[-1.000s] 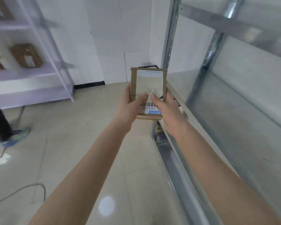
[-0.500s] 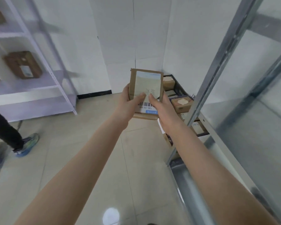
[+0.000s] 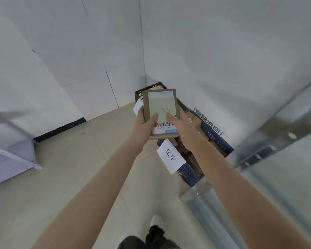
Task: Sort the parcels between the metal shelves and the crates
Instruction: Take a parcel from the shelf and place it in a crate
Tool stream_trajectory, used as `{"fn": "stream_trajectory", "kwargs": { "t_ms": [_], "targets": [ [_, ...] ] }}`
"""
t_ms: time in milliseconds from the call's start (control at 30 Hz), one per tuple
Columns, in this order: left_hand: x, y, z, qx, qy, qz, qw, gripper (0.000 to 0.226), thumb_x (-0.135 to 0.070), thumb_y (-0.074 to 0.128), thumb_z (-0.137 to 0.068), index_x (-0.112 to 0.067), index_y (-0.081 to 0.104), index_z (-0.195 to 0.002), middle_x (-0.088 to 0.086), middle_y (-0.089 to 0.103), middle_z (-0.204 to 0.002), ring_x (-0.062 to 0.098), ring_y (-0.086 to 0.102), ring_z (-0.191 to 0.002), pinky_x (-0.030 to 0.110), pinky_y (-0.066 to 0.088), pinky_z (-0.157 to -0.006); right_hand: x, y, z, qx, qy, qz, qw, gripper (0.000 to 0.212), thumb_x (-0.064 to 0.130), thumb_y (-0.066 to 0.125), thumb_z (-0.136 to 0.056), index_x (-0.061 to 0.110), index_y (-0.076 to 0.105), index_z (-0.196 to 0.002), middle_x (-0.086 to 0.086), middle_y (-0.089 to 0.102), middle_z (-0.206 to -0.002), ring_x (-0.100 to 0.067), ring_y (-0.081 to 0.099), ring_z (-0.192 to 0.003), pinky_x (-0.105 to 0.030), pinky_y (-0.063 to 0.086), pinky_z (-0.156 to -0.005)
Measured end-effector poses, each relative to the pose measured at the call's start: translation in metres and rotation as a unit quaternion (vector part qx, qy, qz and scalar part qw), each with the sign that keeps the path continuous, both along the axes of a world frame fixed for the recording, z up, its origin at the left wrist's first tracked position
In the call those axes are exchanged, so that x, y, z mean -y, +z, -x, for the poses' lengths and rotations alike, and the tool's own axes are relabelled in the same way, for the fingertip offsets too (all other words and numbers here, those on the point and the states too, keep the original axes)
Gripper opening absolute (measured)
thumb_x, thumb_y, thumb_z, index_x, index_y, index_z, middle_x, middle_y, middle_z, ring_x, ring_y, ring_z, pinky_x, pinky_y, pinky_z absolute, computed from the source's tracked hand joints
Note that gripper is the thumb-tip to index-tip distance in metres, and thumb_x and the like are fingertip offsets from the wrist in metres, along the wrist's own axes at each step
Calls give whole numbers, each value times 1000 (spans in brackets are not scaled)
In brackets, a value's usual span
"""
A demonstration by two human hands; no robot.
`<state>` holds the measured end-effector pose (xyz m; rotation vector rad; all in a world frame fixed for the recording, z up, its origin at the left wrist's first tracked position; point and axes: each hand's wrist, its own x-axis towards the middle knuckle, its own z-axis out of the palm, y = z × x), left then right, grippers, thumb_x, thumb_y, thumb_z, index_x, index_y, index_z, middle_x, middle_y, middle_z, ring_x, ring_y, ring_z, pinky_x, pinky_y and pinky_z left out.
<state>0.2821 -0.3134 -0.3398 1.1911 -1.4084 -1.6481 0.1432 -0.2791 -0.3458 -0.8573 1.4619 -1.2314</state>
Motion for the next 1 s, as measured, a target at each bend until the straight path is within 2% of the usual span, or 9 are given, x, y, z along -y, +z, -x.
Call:
{"fn": "stream_trajectory", "kwargs": {
  "t_ms": [67, 167, 267, 333, 467, 600, 733, 867, 1000],
  "targets": [
    [36, -3, 9, 6, -7, -32, 999, 64, -22, 53, -102, -17, 19, -155, -16, 61, -117, -7, 65, -93, 10, 51, -74, 28, -4, 16, 5, 4, -19, 1000, 43, 19, 53, -103, 25, 45, -144, -2, 67, -127, -23, 66, -113, -45, 55, -98],
    [96, -10, 20, 29, -25, -47, 998, 70, -33, 57, -99, -22, 17, -155, -12, 43, -145, -2, 43, -132, 17, 36, -102, 67, -10, 44, 6, 17, -29, 999, 32, 14, 51, -103, 28, 52, -132, 4, 70, -118, -20, 68, -108, -32, 59, -87],
    [171, -25, 41, 46, -91, -38, 994, 41, -39, 62, -95, -30, 42, -130, -16, 54, -122, -11, 53, -112, 12, 41, -92, 98, -15, 72, -21, 14, -49, 999, 35, 13, 52, -102, 34, 46, -130, 5, 69, -113, -20, 67, -105, -27, 59, -79],
    [216, -35, 61, 72, -153, -27, 985, 53, -47, 64, -91, -30, 46, -138, -7, 54, -133, 9, 50, -125, 27, 37, -103, 114, -19, 91, -42, 18, -70, 997, 41, 14, 53, -102, 35, 40, -135, 1, 67, -120, -22, 66, -109, -30, 59, -83],
    [273, -52, 111, 131, -337, -65, 930, 81, -57, 68, -83, -31, 34, -151, -7, 49, -142, 17, 44, -130, 43, 29, -116, 134, -21, 124, -54, 35, -149, 987, 50, 13, 51, -102, 38, 32, -141, 3, 67, -117, -12, 67, -104, -31, 57, -92],
    [288, -70, 149, 123, -456, -154, 868, 75, -47, 70, -80, -28, 40, -147, 1, 58, -135, 21, 56, -121, 45, 42, -110, 146, -24, 149, -59, 40, -225, 972, 45, 15, 51, -102, 43, 36, -134, 12, 72, -103, 0, 70, -91, -21, 57, -84],
    [292, -92, 165, 133, -491, -183, 841, 65, -44, 67, -83, -27, 45, -141, 0, 63, -124, 16, 60, -114, 34, 52, -95, 147, -48, 163, -36, 18, -266, 963, 59, 23, 58, -101, 35, 32, -152, 3, 72, -118, -13, 69, -108, -30, 56, -92],
    [290, -119, 179, 130, -470, -213, 847, 49, -39, 61, -93, -30, 45, -138, -3, 63, -122, 10, 60, -107, 21, 52, -72, 145, -85, 163, -55, -156, -272, 948, 78, 30, 69, -93, 24, 25, -157, 1, 51, -148, -19, 53, -128, -34, 49, -100],
    [280, -157, 195, 144, -439, -208, 862, 56, -44, 61, -93, -30, 40, -143, -6, 60, -124, 11, 57, -111, 27, 48, -89, 128, -141, 153, 60, -380, -266, 884, 127, 64, 88, -51, 22, 27, -155, -4, 53, -146, -26, 56, -128, -54, 44, -108]
  ]
}}
